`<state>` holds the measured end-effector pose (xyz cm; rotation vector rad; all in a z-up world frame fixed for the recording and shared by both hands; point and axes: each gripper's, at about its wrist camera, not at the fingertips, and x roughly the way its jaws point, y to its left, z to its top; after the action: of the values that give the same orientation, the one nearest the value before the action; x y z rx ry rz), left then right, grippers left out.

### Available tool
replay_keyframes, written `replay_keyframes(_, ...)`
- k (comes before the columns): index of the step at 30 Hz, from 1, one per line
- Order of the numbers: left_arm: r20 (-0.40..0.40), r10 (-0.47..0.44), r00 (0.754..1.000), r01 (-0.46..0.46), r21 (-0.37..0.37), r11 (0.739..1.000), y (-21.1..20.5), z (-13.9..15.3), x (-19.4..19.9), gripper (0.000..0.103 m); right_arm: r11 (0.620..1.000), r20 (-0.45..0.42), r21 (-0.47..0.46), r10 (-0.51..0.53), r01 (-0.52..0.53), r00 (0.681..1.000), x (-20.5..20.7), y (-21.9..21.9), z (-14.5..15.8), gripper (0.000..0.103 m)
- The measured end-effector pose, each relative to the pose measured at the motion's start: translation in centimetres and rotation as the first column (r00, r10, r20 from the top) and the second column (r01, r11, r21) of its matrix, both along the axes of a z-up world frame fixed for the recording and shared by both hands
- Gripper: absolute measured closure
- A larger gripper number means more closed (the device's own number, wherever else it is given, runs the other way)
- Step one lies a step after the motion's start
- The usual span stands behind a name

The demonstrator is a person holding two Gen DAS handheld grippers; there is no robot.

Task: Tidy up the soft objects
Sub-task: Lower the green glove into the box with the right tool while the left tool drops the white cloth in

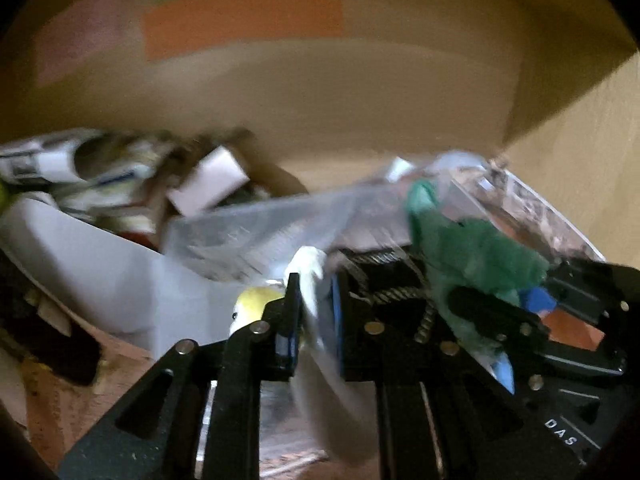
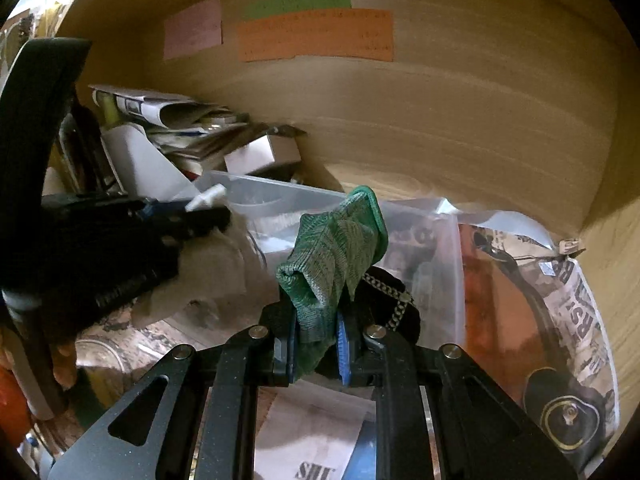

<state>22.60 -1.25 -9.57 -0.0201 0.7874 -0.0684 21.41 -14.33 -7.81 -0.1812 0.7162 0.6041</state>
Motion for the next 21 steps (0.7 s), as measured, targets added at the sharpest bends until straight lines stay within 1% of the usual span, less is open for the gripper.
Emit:
replay_keyframes(1, -0.025, -0.018, 1.0, 0.018, -0.02, 1.0, -0.1, -0.3, 0.2, 0.079, 1.0, -0.004, -0.003, 0.001, -0.001, 1.0, 0.1, 0.2, 0.0, 0.087)
replay_keyframes(2, -0.043, -0.034, 0.998, 0.032, -0.045, 0.998, -0.2, -0.5, 0.4, 0.077, 1.0, -0.009, -0.002, 0.002, -0.002, 1.0, 0.1, 0.0, 0.0, 0.085)
replay_keyframes(4, -0.053, -0.046, 0.998, 0.042, -0.071, 0.997, -0.1, -0.4, 0.0, 0.072, 1.0, -0.021, 0.003, 0.001, -0.001, 1.0, 0.1, -0.3, 0.0, 0.078)
replay_keyframes(6, -0.047, -0.052, 0.998, 0.048, -0.085, 0.995, 0.1, 0.0, -0.7, 0.068, 1.0, -0.026, 0.011, -0.001, 0.001, 1.0, -0.1, -0.7, 0.2, 0.067)
replay_keyframes(7, -0.041, -0.053, 0.998, 0.049, -0.091, 0.995, 0.3, 0.2, -1.2, 0.064, 1.0, -0.024, 0.013, -0.001, 0.001, 1.0, -0.2, -0.9, 0.3, 0.065)
replay_keyframes(8, -0.03, -0.052, 0.998, 0.049, -0.096, 0.994, 0.5, 0.7, -1.8, 0.062, 1.0, -0.022, 0.015, 0.0, 0.0, 1.0, -0.4, -1.0, 0.4, 0.062)
replay_keyframes(10, -0.005, -0.048, 0.999, 0.048, -0.093, 0.995, 0.7, 1.4, -2.9, 0.052, 1.0, -0.011, 0.018, 0.006, -0.006, 1.0, -1.0, -1.3, 0.9, 0.056)
replay_keyframes(11, 0.016, -0.043, 0.999, 0.044, -0.084, 0.995, 0.8, 2.2, -3.8, 0.05, 1.0, 0.002, 0.018, 0.008, -0.008, 1.0, -1.4, -1.5, 1.2, 0.052)
replay_keyframes(12, 0.032, -0.041, 0.999, 0.043, -0.077, 0.996, 0.8, 2.6, -4.1, 0.045, 1.0, 0.017, 0.018, 0.009, -0.009, 1.0, -1.7, -1.6, 1.5, 0.047)
replay_keyframes(13, 0.049, -0.038, 0.998, 0.042, -0.071, 0.997, 0.9, 3.1, -4.8, 0.041, 1.0, 0.034, 0.015, 0.008, -0.009, 0.999, -2.2, -1.7, 1.8, 0.044)
replay_keyframes(14, 0.069, -0.034, 0.997, 0.038, -0.063, 0.997, 0.9, 3.7, -5.7, 0.039, 1.0, 0.055, 0.014, 0.008, -0.009, 0.998, -2.6, -1.9, 2.2, 0.04)
replay_keyframes(15, 0.084, -0.032, 0.996, 0.037, -0.06, 0.998, 1.1, 4.2, -6.4, 0.035, 1.0, 0.076, 0.013, 0.005, -0.006, 0.997, -3.2, -2.1, 2.7, 0.034)
replay_keyframes(16, 0.102, -0.026, 0.994, 0.032, -0.057, 0.998, 1.3, 4.6, -7.3, 0.031, 1.0, 0.092, 0.014, 0.003, -0.004, 0.996, -3.5, -2.3, 3.0, 0.033)
replay_keyframes(17, 0.11, -0.021, 0.994, 0.028, -0.056, 0.998, 1.5, 4.8, -7.7, 0.028, 1.0, 0.11, 0.017, 0.002, -0.004, 0.994, -4.1, -2.5, 3.4, 0.03)
replay_keyframes(19, 0.132, -0.007, 0.991, 0.014, -0.054, 0.998, 1.9, 5.3, -9.1, 0.017, 1.0, 0.128, 0.025, 0.001, -0.004, 0.992, -4.8, -2.9, 4.0, 0.027)
replay_keyframes(21, 0.146, 0.008, 0.989, -0.001, -0.047, 0.999, 2.2, 5.5, -10.4, 0.011, 0.999, 0.144, 0.037, -0.006, 0.001, 0.99, -5.7, -3.5, 4.5, 0.021)
